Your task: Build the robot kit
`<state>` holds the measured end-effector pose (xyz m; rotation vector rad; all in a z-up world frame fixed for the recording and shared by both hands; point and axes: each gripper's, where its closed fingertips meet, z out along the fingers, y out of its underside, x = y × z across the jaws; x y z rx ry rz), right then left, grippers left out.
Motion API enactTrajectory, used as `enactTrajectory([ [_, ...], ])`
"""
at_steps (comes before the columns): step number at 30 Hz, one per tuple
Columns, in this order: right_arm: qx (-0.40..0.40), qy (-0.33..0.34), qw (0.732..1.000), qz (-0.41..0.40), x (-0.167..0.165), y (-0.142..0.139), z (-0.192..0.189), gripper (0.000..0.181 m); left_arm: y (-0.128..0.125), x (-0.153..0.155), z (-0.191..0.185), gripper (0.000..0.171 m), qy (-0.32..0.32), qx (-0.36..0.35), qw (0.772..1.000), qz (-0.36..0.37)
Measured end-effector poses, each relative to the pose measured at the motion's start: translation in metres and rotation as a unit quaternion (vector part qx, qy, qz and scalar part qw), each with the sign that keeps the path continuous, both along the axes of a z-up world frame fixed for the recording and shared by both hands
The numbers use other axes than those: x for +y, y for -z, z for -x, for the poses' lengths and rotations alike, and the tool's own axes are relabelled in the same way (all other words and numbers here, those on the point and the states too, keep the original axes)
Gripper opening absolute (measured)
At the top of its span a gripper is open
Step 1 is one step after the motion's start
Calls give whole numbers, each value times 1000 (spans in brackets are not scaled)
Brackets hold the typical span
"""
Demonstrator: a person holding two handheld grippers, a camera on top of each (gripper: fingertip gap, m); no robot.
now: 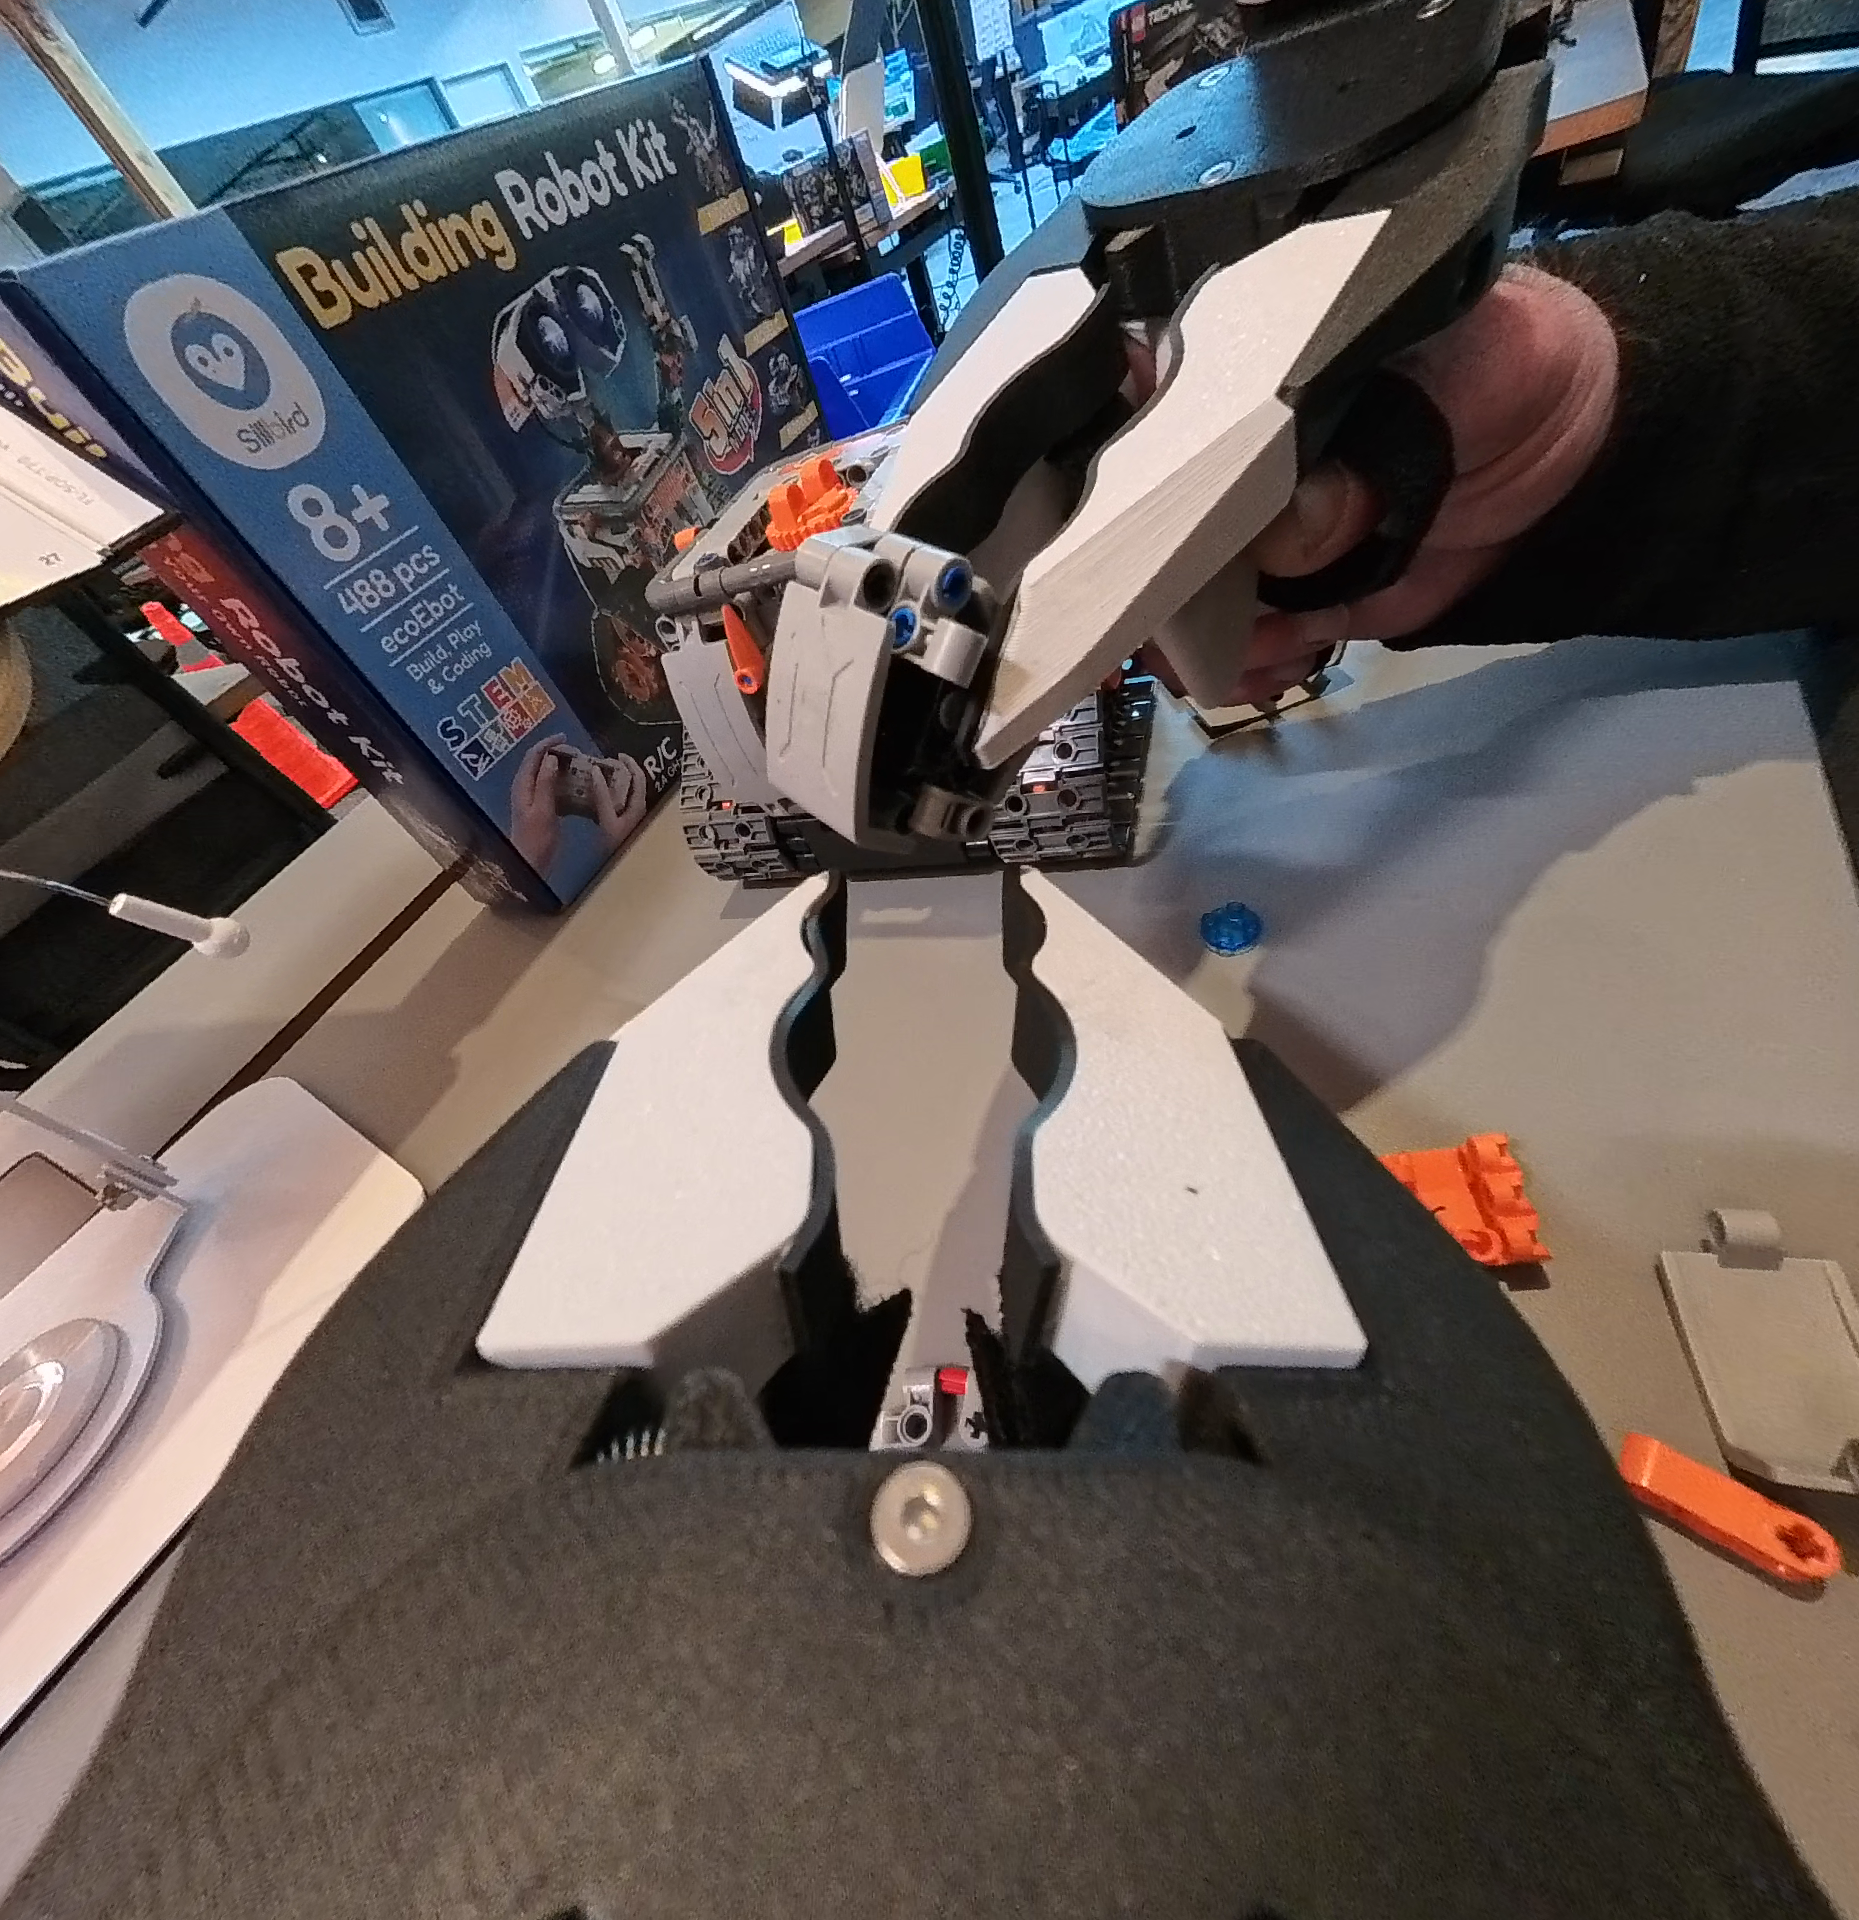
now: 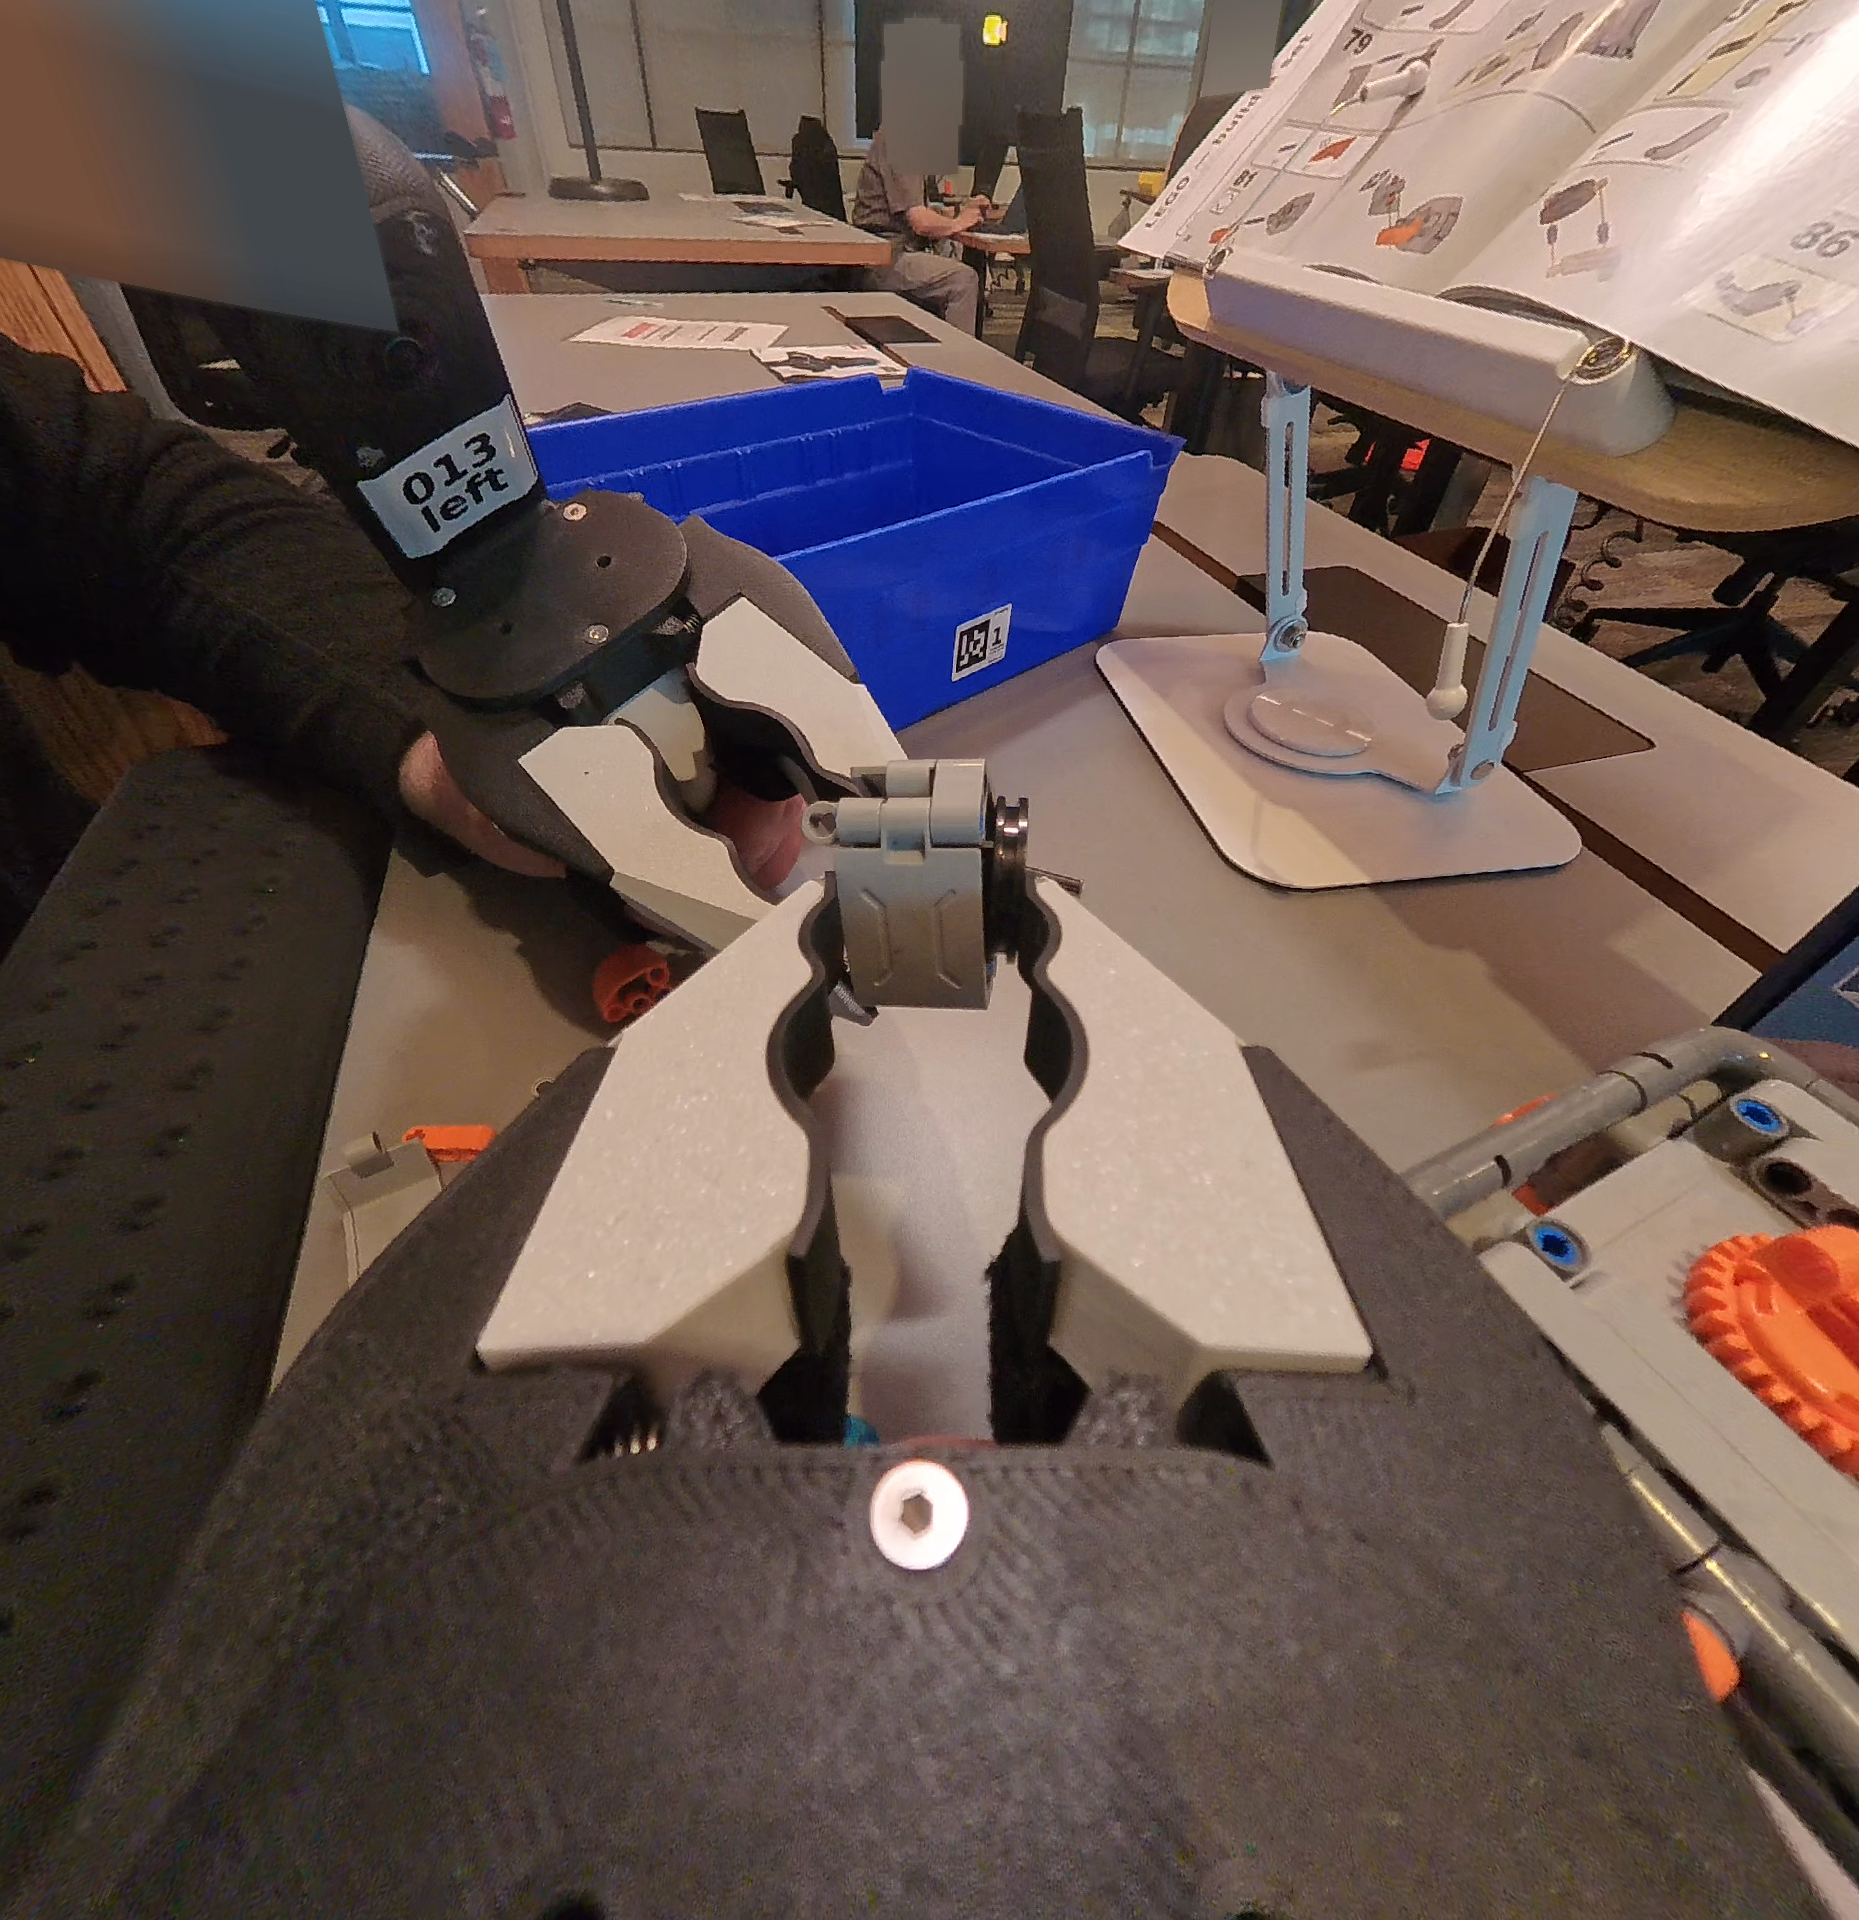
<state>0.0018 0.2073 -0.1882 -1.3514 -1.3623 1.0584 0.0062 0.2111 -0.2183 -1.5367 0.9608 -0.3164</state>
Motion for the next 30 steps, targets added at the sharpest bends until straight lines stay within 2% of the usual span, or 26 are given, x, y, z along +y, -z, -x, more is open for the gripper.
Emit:
enactTrajectory([
  [23, 3, 17, 1000, -10, 4, -4, -1, 31, 1, 2, 1, 29, -4, 0, 1000, 3],
  [26, 4, 57, 998, -40, 14, -10, -5, 31, 1, 4, 2, 31, -9, -4, 1000, 7],
  [30, -36, 113, 983, -141, 23, -12, -9, 31, 3, 7, 3, 33, -12, -7, 1000, 15],
])
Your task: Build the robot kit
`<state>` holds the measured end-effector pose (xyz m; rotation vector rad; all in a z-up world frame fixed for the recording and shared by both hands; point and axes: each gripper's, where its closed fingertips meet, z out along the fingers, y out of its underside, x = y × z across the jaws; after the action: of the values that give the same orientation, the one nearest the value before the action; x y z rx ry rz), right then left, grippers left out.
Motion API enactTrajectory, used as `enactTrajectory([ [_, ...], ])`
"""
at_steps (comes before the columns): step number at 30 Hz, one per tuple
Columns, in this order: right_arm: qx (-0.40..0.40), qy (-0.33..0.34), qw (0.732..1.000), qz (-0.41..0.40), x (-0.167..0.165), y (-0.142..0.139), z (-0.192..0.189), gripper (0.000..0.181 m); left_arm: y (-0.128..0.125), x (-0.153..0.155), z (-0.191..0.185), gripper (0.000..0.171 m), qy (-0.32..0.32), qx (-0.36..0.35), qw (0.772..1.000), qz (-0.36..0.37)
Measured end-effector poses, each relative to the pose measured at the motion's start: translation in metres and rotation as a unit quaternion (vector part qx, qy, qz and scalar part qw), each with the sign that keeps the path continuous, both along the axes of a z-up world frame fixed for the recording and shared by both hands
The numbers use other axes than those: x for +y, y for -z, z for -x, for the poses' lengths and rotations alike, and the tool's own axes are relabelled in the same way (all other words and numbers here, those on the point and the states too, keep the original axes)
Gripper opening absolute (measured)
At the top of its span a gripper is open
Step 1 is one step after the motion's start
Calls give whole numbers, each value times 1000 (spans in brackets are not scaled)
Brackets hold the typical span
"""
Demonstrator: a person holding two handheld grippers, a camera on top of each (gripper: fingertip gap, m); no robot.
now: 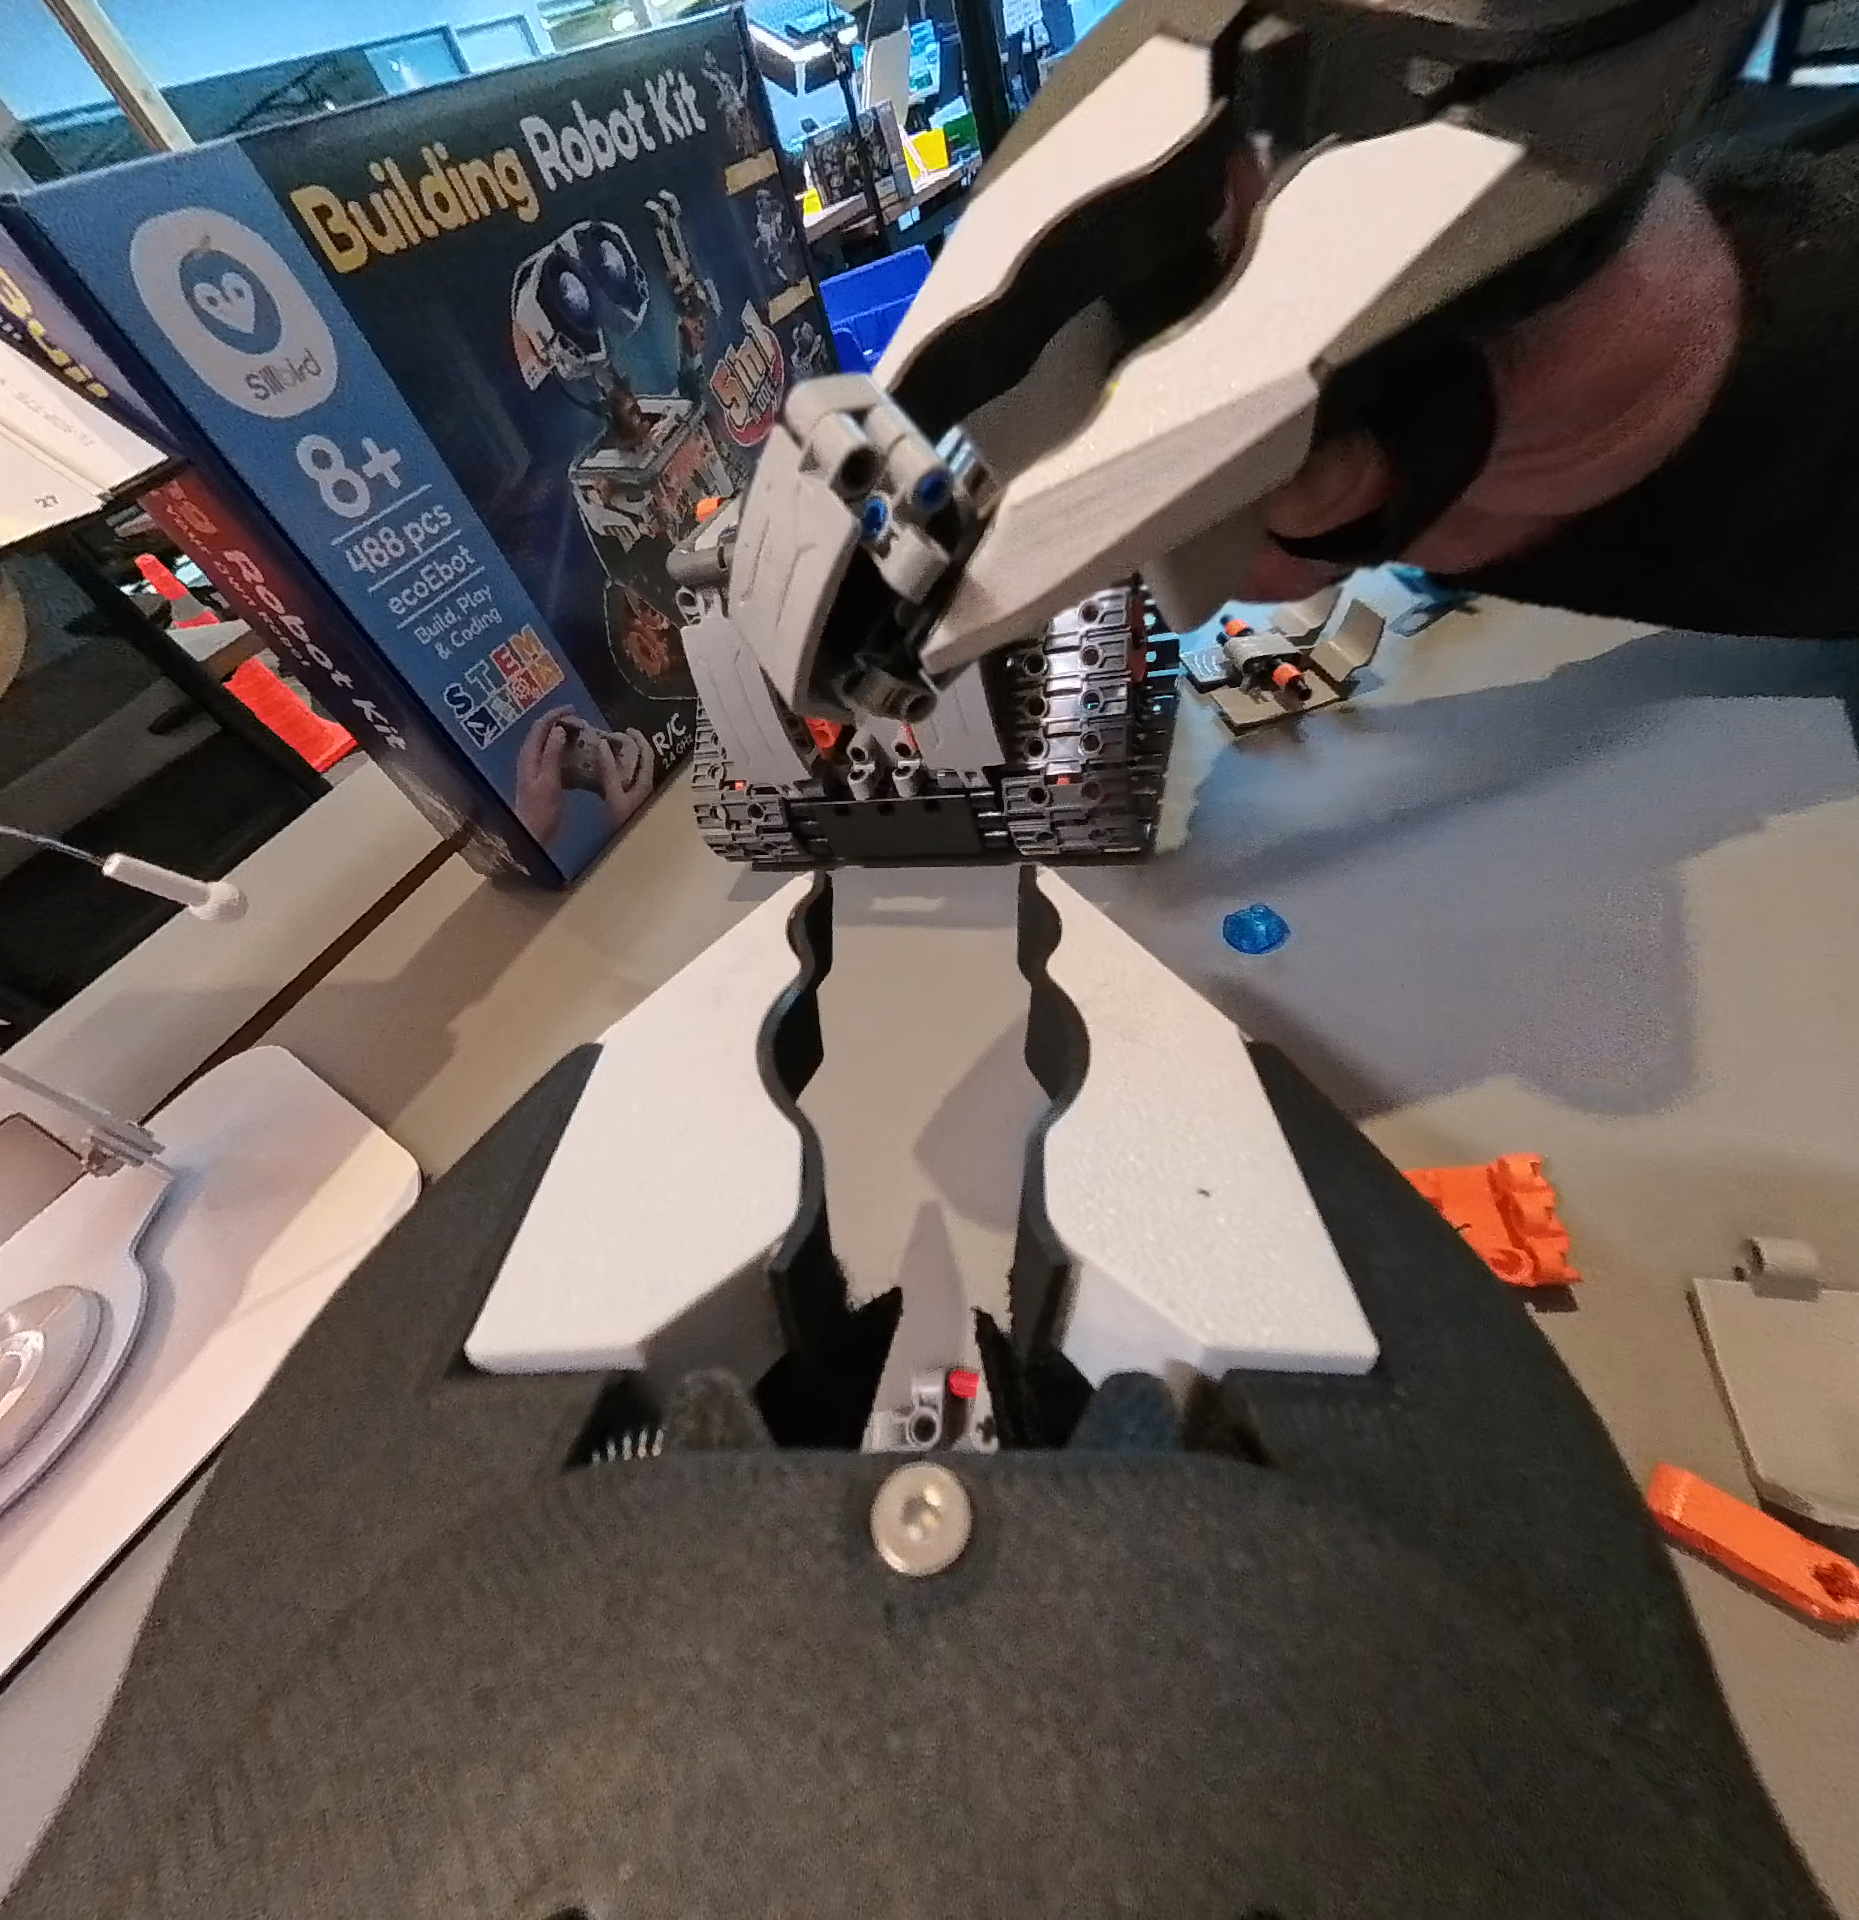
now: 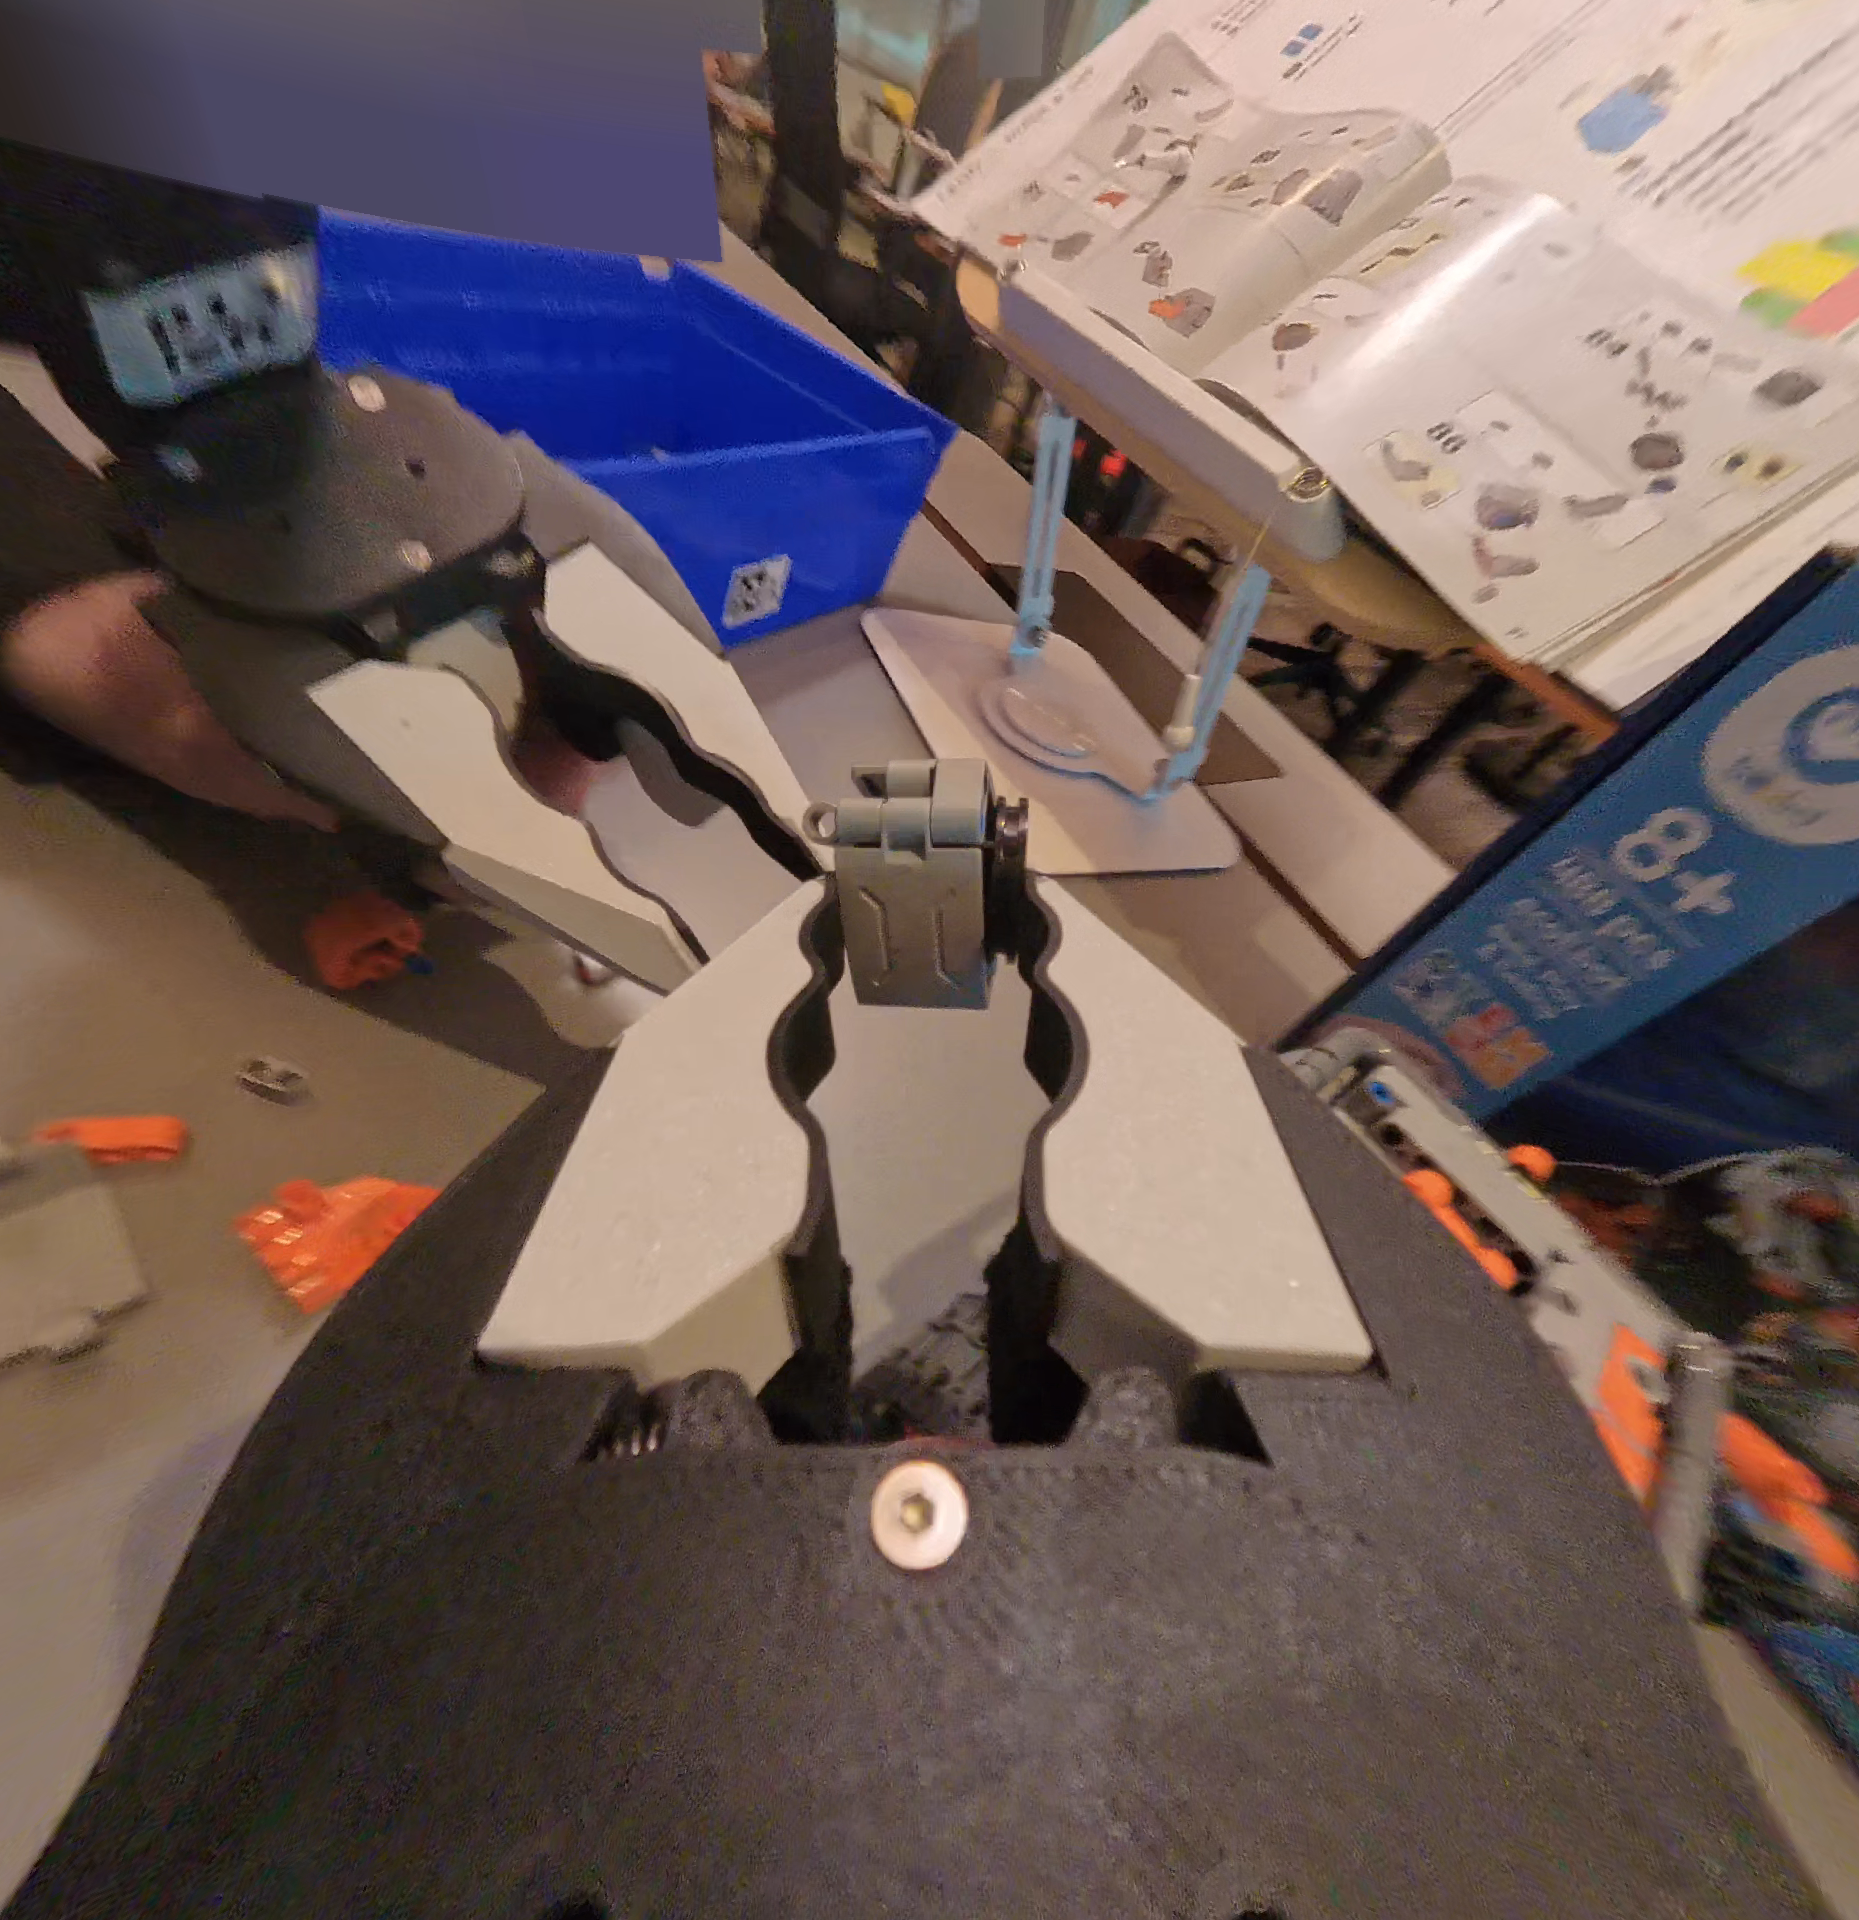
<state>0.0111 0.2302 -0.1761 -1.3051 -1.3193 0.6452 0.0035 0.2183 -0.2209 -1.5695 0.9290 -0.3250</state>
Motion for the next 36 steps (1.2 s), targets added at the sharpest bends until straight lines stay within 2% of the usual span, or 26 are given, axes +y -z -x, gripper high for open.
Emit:
enactTrajectory([
  [4, -61, 20, 994, -91, -5, 8, 5, 31, 1, 2, -1, 35, -2, 0, 1000, 2],
  [25, -72, 7, 994, -78, -7, 14, 6, 31, -6, 5, 5, 39, -14, -9, 1000, -15],
  [31, -129, -26, 988, -86, -15, 33, 6, 31, -6, 6, 5, 33, -16, 19, 999, -39],
  [36, -155, -66, 982, -88, -26, 40, 0, 31, 2, -6, -9, 27, 31, 67, 995, -64],
])
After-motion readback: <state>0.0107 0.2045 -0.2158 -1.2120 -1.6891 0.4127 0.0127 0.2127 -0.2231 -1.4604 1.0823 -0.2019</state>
